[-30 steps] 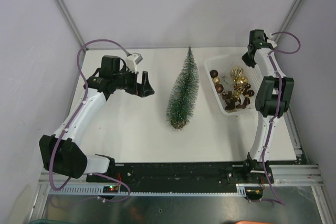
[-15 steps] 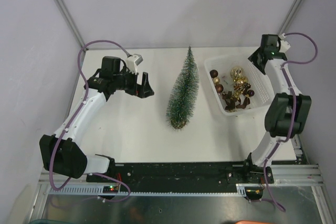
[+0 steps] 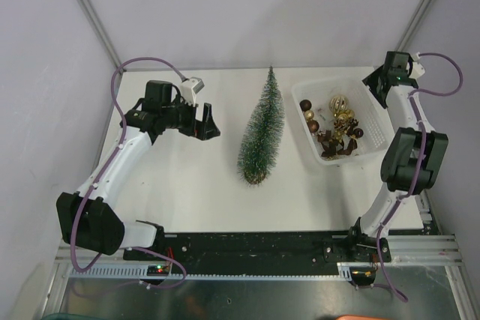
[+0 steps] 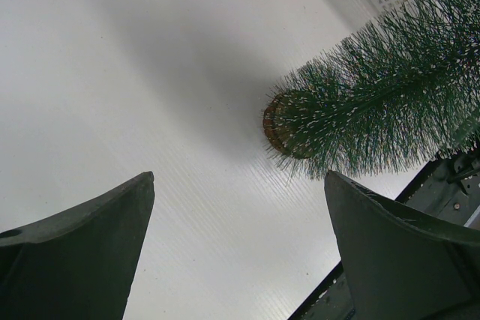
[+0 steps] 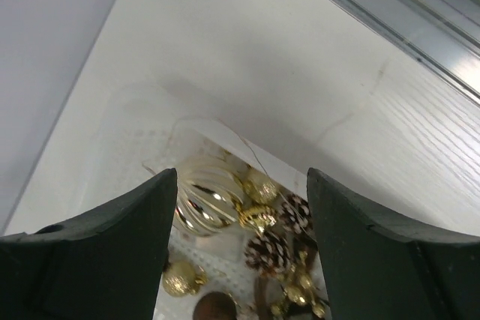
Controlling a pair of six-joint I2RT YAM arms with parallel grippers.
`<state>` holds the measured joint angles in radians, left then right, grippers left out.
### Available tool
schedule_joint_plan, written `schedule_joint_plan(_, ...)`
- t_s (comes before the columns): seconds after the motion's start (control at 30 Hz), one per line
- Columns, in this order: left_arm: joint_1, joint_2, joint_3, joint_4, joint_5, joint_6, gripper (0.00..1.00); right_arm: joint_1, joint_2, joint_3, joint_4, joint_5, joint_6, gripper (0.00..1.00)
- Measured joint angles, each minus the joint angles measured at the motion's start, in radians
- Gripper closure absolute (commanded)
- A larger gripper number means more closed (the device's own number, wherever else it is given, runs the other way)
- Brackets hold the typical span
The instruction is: Decorate the small christmas tree
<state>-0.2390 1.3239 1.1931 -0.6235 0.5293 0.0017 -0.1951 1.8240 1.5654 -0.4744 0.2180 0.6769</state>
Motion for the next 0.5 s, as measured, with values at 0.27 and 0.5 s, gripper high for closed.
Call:
schedule_joint_plan(0.27,0.0,0.0,0.0,0.0,-0.002,0.002,0.0,-0.009,0.138,0.13,-0.008,-0.036,0.009,0.28)
schedule_joint_plan(0.5,0.0,0.0,0.0,0.0,-0.003,0.008,0.0,-0.017,0.17,0.152,-0.009,-0.043,-0.015,0.32)
